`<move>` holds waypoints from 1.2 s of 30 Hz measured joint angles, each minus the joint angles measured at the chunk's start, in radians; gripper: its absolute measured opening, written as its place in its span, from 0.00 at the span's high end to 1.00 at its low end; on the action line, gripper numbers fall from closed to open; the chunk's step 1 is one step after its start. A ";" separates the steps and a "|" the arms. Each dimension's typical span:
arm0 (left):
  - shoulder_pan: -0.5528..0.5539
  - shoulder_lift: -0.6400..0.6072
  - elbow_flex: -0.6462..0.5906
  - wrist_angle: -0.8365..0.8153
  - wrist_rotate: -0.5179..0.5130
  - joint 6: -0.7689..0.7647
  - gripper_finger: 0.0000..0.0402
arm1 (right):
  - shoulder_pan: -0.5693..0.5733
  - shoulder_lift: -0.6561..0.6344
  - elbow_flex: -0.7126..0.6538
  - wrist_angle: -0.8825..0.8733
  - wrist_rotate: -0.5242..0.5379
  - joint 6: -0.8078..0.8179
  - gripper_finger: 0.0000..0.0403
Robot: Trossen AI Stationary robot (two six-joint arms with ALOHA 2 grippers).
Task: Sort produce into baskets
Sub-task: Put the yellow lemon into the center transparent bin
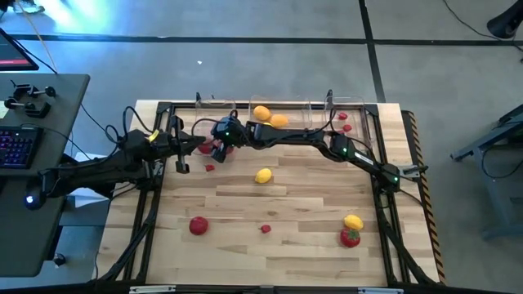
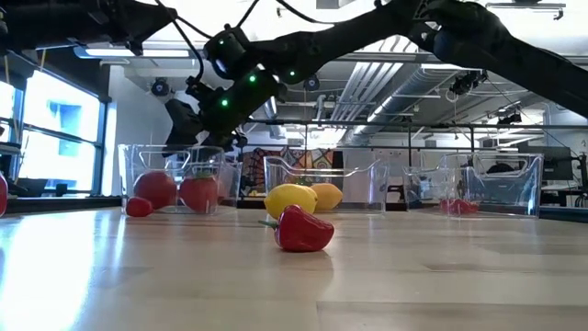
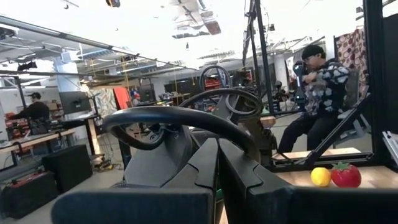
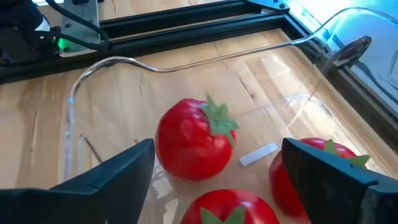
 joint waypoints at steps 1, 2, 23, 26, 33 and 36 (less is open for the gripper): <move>0.000 0.000 0.000 0.000 0.000 0.000 1.00 | 0.001 -0.004 0.000 -0.005 0.002 0.010 0.18; 0.000 0.000 0.000 0.000 0.000 0.000 1.00 | 0.001 -0.010 0.000 -0.016 0.016 0.014 0.22; 0.000 -0.116 0.001 -0.118 0.000 0.009 1.00 | 0.130 -0.042 0.000 -0.037 0.365 -0.109 1.00; 0.000 -0.124 0.001 -0.131 0.000 0.009 1.00 | 0.144 -0.042 0.000 -0.046 0.379 -0.104 1.00; 0.000 -0.124 0.001 -0.135 0.000 0.009 1.00 | 0.173 -0.043 0.000 -0.089 0.430 -0.064 1.00; 0.000 -0.124 0.001 -0.135 0.000 0.009 1.00 | 0.206 -0.043 0.000 -0.100 0.490 -0.077 1.00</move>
